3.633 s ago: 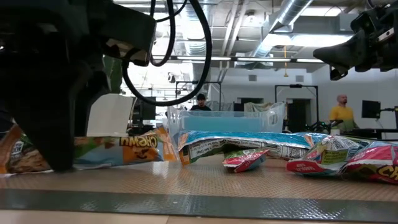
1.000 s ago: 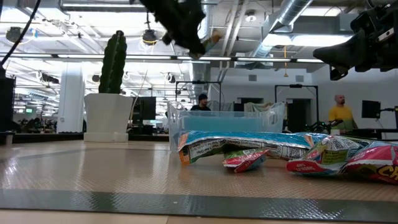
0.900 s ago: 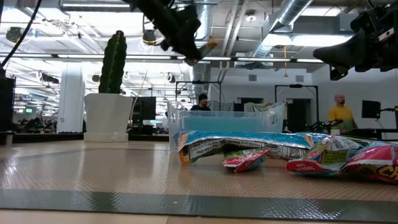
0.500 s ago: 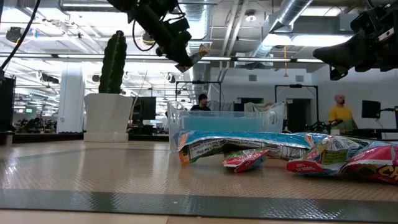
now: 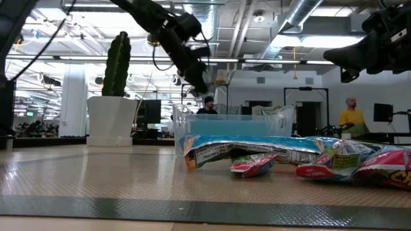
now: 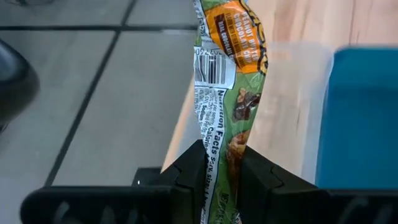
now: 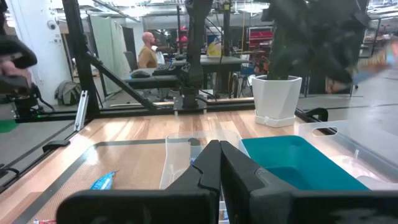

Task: Pick and place Granola Bars by type
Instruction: Put the yellow granola bar into the top transparent bin

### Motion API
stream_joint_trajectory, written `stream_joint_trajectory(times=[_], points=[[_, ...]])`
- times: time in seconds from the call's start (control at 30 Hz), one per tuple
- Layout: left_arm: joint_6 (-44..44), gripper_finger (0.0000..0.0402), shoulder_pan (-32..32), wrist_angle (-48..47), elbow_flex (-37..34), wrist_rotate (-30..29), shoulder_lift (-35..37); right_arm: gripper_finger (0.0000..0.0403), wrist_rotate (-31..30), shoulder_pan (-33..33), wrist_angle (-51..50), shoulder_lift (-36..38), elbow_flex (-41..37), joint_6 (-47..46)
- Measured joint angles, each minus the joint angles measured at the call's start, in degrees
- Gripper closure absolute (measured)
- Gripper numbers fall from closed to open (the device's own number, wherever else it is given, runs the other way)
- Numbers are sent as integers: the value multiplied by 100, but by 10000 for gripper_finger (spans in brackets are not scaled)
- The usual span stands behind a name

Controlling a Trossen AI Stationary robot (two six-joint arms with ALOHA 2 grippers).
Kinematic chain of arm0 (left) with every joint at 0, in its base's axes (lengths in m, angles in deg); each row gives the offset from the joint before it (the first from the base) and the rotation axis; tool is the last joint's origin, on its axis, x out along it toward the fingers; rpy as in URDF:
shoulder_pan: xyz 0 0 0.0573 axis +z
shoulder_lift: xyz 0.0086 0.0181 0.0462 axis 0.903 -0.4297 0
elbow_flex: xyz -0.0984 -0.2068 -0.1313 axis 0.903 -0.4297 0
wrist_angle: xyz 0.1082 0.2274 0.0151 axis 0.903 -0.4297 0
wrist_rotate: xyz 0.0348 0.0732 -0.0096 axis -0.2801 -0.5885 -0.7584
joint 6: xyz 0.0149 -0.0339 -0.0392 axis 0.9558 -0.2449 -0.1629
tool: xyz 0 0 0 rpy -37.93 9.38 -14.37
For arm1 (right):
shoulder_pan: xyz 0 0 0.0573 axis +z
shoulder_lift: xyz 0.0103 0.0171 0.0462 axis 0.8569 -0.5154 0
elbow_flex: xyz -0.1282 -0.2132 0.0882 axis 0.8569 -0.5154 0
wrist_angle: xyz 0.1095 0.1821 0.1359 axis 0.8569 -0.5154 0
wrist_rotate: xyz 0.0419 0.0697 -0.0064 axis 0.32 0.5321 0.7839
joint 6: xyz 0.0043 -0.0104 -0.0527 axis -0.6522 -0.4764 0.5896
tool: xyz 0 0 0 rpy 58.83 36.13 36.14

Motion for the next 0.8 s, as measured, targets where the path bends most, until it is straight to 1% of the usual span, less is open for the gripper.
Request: stream_joint_trajectory(times=[0.2,0.3,0.4,0.5,0.7,0.8], points=[[437,342,-117,-501,629,-169,-653,403,0,0,-2,2,0,0],[554,342,-164,-664,877,-407,-892,403,0,0,-1,2,0,0],[550,338,-209,-694,1065,-805,-1012,403,0,0,0,0,0,0],[554,321,-233,-750,1099,-943,-1054,403,0,0,-1,0,0,0],[447,266,-270,-915,1097,-1047,-1063,403,-1,0,0,1,0,1],[424,246,-322,-1056,1097,-1132,-1063,403,0,0,-1,1,0,1]])
